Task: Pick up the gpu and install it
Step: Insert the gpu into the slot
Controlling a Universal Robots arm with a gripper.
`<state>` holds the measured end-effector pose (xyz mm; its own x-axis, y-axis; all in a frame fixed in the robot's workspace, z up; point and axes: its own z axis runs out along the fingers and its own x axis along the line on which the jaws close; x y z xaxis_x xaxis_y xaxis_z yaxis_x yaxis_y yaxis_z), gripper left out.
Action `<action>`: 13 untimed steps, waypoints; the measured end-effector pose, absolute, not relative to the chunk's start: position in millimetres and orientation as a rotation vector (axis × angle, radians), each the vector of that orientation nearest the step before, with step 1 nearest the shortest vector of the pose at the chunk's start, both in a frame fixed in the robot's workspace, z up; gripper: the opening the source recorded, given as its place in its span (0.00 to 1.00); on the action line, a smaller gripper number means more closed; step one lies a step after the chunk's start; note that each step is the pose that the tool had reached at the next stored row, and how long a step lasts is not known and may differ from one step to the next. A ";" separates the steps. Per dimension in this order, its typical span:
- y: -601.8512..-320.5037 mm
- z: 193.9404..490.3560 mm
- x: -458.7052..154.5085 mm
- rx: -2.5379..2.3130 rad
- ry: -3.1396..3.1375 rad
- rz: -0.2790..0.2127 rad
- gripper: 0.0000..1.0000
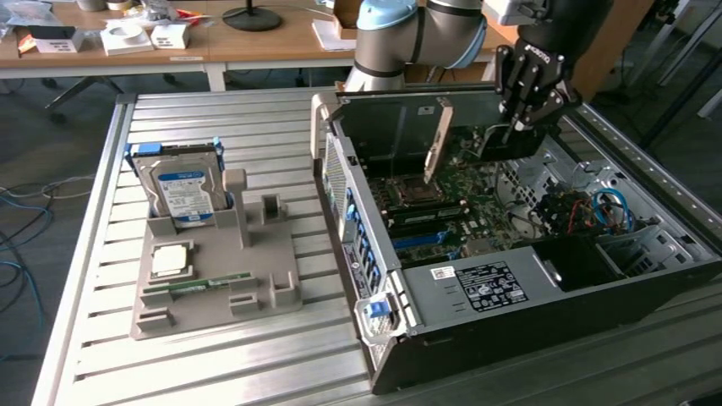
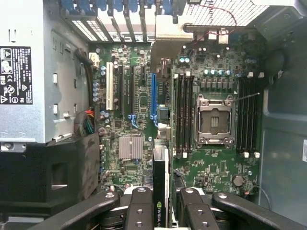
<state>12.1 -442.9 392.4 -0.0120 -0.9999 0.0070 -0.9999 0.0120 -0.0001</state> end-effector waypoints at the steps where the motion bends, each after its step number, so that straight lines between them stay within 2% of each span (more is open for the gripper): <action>1: -442.8 391.4 12.1 2.205 -2.231 0.008 0.26; 13: -442.9 384.7 12.1 2.205 -2.231 0.008 0.26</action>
